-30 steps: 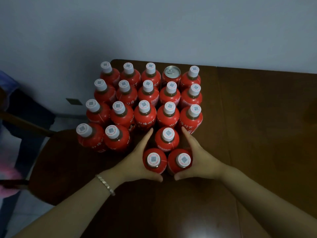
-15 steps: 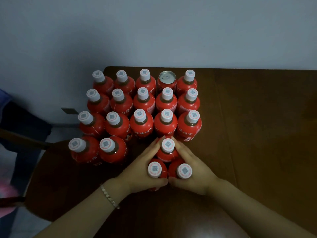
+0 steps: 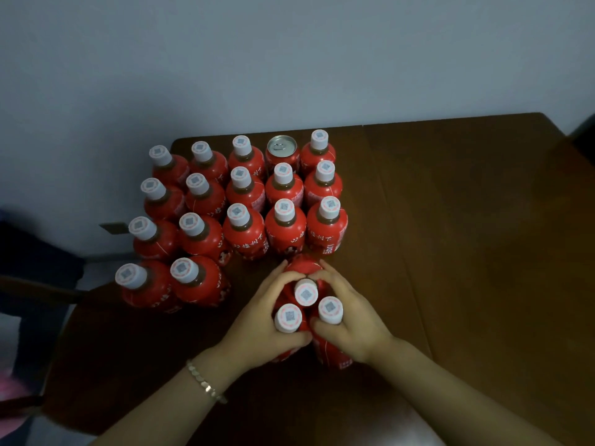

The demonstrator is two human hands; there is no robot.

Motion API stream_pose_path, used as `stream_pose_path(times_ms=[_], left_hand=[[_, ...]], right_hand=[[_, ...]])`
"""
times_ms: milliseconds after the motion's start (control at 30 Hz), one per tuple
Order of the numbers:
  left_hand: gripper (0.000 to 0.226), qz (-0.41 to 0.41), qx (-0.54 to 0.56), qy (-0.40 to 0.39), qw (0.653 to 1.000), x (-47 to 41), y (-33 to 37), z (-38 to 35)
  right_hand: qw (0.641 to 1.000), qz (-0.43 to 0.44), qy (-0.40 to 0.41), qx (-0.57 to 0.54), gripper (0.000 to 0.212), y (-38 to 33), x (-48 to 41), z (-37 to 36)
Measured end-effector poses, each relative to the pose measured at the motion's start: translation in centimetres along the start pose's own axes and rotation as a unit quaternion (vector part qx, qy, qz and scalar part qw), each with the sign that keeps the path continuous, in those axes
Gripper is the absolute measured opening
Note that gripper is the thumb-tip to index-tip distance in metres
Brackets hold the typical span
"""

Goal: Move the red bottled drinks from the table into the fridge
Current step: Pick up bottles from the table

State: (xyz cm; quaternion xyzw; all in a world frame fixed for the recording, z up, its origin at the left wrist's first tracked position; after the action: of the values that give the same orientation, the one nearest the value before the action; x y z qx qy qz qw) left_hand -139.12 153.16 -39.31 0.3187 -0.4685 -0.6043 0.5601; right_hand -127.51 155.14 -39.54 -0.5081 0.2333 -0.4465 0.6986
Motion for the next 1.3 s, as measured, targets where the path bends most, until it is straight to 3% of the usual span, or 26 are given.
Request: stream_pose_path(times_ms=[100,333,600,733,833,1033,1167,1300], left_hand=[[0.079,0.03,-0.051,0.01,0.998,0.7,-0.3,0.2],[0.075,0.052,-0.115,0.0,0.992,0.9,-0.2,0.4],[0.067,0.055,-0.049,0.038,0.997,0.9,0.7,0.3],[0.069,0.061,-0.003,0.038,0.997,0.8,1.0,0.1],[0.071,0.06,0.001,0.035,0.998,0.7,1.2,0.1],[0.07,0.045,-0.017,0.011,0.999,0.5,3.5,-0.4],[0.067,0.001,-0.054,-0.018,0.998,0.0,8.0,-1.9],[0.067,-0.044,-0.088,-0.069,0.993,-0.4,13.6,-5.8]], right_hand=[[0.999,-0.018,-0.009,0.051,0.042,-0.4,0.3,-0.5],[0.988,-0.034,0.031,0.146,0.066,-0.4,0.3,-0.7],[0.98,-0.029,0.037,0.193,0.059,-1.0,-0.3,0.0],[0.979,-0.057,0.036,0.194,0.049,-1.0,-0.4,0.4],[0.978,-0.051,0.039,0.199,0.059,-1.4,-0.7,0.6],[0.98,-0.051,0.042,0.185,0.04,-2.6,0.2,2.0],[0.98,-0.063,0.094,0.162,0.028,-4.3,3.0,5.7],[0.973,-0.084,0.164,0.138,0.031,-5.8,7.7,11.0]])
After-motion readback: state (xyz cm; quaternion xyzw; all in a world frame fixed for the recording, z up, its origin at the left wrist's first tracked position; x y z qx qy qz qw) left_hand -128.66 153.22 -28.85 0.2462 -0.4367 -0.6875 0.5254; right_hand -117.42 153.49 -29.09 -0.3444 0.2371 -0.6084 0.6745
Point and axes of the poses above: each hand's wrist, its own x-axis away from the middle knuckle, its own z-axis out of the back of the hand, y = z × x, the point moved 9 cm from there along -x, towards the middle knuckle, and after that the axes turned 2 degrees about y, right-handed, at the moved point
